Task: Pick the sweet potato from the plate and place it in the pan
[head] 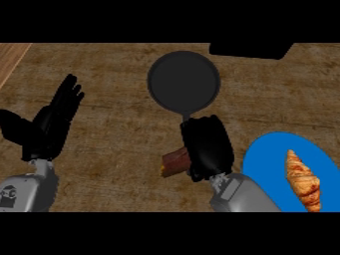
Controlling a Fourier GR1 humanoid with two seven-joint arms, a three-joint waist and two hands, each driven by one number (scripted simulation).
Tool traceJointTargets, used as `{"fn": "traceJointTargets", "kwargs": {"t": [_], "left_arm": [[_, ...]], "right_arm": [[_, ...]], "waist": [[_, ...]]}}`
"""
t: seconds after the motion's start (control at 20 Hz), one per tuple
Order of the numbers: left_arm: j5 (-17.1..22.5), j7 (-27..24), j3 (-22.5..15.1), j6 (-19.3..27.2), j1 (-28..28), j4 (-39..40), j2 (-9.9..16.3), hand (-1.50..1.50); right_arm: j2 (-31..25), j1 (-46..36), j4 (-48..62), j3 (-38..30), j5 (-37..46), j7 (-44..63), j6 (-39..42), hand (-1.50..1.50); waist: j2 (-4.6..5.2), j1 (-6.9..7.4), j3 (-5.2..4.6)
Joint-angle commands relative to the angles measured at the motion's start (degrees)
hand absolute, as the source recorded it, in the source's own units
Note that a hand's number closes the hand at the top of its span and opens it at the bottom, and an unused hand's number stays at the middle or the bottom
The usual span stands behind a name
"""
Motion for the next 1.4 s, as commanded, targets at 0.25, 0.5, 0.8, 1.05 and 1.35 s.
{"fn": "traceJointTargets", "kwargs": {"t": [0.25,0.5,0.8,1.05,1.35], "left_arm": [[0.3,0.4,-0.8,-1.2,-2.9,2.7,-0.3,0.0],[-0.4,0.8,-1.4,-0.6,-5.6,2.7,-0.8,0.0],[-0.3,1.5,-0.6,-0.3,-4.6,1.9,-0.2,0.0],[-0.5,1.9,0.2,0.7,-5.1,3.8,-0.5,0.0],[1.1,1.9,3.4,0.5,-4.8,2.6,1.3,0.0]], "right_arm": [[1.8,-24.4,5.0,6.4,-1.6,25.3,-3.5,1.5],[1.8,-34.7,14.3,5.2,-7.2,32.9,-10.1,1.5],[1.8,-42.7,25.2,2.0,-9.5,37.4,-18.2,1.5],[1.8,-47.3,34.4,-0.2,-13.3,33.1,-25.7,1.5],[1.8,-46.5,45.1,-6.0,-11.7,24.2,-37.3,1.5]], "waist": [[0.09,2.91,-0.16],[0.63,3.34,-0.08],[0.5,2.23,-0.02],[0.44,-0.5,0.06],[0.39,-2.64,0.14]]}}
